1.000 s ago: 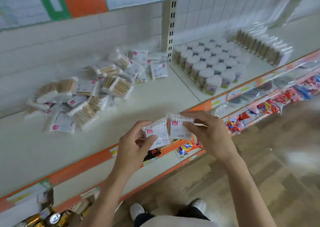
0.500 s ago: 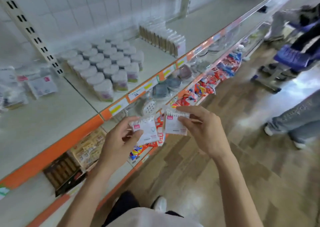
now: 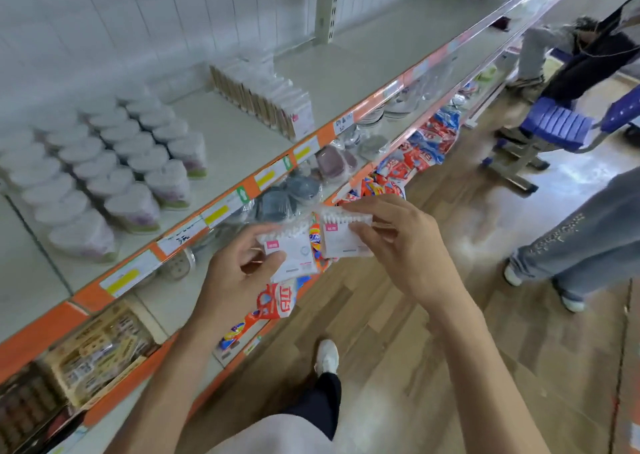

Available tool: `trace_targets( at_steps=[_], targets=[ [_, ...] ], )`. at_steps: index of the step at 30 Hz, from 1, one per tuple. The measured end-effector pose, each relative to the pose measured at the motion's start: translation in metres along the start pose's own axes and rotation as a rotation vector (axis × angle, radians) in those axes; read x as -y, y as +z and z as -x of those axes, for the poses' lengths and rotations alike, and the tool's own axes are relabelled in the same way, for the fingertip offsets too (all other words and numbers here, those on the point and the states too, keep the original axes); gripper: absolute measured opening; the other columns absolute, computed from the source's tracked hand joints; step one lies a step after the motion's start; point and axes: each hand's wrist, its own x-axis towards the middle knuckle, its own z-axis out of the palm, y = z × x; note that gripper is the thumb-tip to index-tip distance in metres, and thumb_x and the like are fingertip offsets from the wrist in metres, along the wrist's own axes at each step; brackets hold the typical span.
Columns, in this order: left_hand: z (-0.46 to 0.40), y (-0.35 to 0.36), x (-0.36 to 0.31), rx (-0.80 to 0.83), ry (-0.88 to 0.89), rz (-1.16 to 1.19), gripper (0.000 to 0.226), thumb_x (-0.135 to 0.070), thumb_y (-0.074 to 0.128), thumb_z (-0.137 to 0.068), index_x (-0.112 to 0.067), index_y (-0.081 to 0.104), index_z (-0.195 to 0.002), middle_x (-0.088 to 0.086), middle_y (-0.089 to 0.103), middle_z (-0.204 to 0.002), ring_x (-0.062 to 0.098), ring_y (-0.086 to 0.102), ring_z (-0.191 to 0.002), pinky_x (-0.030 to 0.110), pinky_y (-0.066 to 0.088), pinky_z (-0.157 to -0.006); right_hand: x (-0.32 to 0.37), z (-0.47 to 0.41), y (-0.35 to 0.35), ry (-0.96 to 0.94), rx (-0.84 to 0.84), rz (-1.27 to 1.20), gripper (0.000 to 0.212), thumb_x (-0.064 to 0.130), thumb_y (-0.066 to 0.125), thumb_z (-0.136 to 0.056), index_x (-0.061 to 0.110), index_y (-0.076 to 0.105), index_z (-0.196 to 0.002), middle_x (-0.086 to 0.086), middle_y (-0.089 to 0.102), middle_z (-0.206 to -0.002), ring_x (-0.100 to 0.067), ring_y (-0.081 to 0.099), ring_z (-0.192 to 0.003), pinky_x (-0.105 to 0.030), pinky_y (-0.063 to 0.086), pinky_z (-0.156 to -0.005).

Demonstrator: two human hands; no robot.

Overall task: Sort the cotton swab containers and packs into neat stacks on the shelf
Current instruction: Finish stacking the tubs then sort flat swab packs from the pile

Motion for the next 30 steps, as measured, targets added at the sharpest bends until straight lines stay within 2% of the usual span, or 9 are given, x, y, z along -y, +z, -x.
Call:
trace_targets(
  at_steps=[4,7,10,14,20,25,27,30],
  targets=[
    [-0.054,0.033,-0.004,-0.031,0.014,0.029,0.033,-0.011,0.067,-0.094,-0.027,0.063,-0.122,-0.017,0.072,-0.108,0.004,0.07,-0.099,0.031,0.059,-0.084,-0.041,-0.039,-0.029,0.024,0.056,0.019,0.024,0.012,0.066,-0.096,0.025,0.071,-0.116,0.01,0.065,-0.115,-0.004,0.066,-0.096,-0.012,0.051,-0.082],
    [-0.097,0.058,-0.004,-0.038,0.028,0.01,0.031,-0.012,0.068,-0.094,-0.027,0.064,-0.121,-0.015,0.071,-0.105,0.007,0.07,-0.096,0.029,0.059,-0.083,-0.072,-0.063,-0.046,0.086,0.083,-0.016,0.027,0.013,0.066,-0.096,0.03,0.068,-0.118,0.014,0.064,-0.111,-0.007,0.068,-0.095,-0.014,0.053,-0.082],
    [-0.128,0.083,-0.008,-0.029,0.043,0.006,0.032,-0.012,0.068,-0.093,-0.027,0.064,-0.121,-0.018,0.071,-0.105,0.0,0.068,-0.098,0.019,0.055,-0.084,-0.096,-0.082,-0.062,0.105,0.092,-0.027,0.025,0.012,0.066,-0.096,0.025,0.069,-0.117,0.015,0.065,-0.112,-0.005,0.068,-0.095,-0.013,0.052,-0.083],
    [-0.156,0.105,-0.014,-0.01,0.022,-0.028,0.032,-0.02,0.069,-0.094,-0.036,0.063,-0.121,-0.013,0.07,-0.105,0.006,0.068,-0.101,0.028,0.059,-0.086,-0.122,-0.107,-0.076,0.118,0.08,-0.051,0.024,0.012,0.068,-0.095,0.025,0.07,-0.115,0.016,0.066,-0.11,0.0,0.066,-0.096,-0.01,0.05,-0.083],
    [-0.191,0.13,-0.02,-0.056,-0.015,-0.099,0.032,-0.024,0.068,-0.093,-0.039,0.06,-0.121,-0.035,0.064,-0.108,-0.009,0.064,-0.103,0.021,0.059,-0.078,-0.165,-0.152,-0.084,0.12,0.098,-0.082,0.022,0.016,0.07,-0.093,0.026,0.072,-0.114,0.021,0.065,-0.105,0.002,0.065,-0.094,-0.006,0.047,-0.08],
    [-0.223,0.156,-0.023,-0.165,-0.033,-0.111,0.032,-0.018,0.069,-0.093,-0.024,0.062,-0.123,-0.02,0.07,-0.106,0.002,0.068,-0.1,0.023,0.059,-0.081,-0.202,-0.204,-0.089,0.12,0.148,-0.168,0.024,0.014,0.071,-0.092,0.031,0.071,-0.109,0.017,0.067,-0.102,-0.002,0.065,-0.093,-0.006,0.048,-0.079],
    [-0.239,0.169,-0.028,-0.192,-0.037,-0.128,0.031,-0.018,0.068,-0.094,-0.02,0.06,-0.124,-0.021,0.071,-0.1,0.002,0.069,-0.097,0.021,0.058,-0.076,-0.217,-0.229,-0.093,0.094,0.177,-0.191,0.027,0.014,0.07,-0.093,0.037,0.069,-0.107,0.014,0.067,-0.104,0.0,0.064,-0.094,-0.006,0.047,-0.079],
    [-0.267,0.19,-0.039,-0.269,-0.039,-0.176,0.029,-0.016,0.067,-0.093,-0.021,0.061,-0.122,-0.027,0.065,-0.076,-0.003,0.066,-0.08,0.011,0.05,-0.069,-0.242,-0.267,-0.101,0.067,0.227,-0.216,0.027,0.015,0.07,-0.093,0.038,0.069,-0.107,0.018,0.065,-0.102,0.005,0.063,-0.093,-0.004,0.045,-0.077]
  ],
)
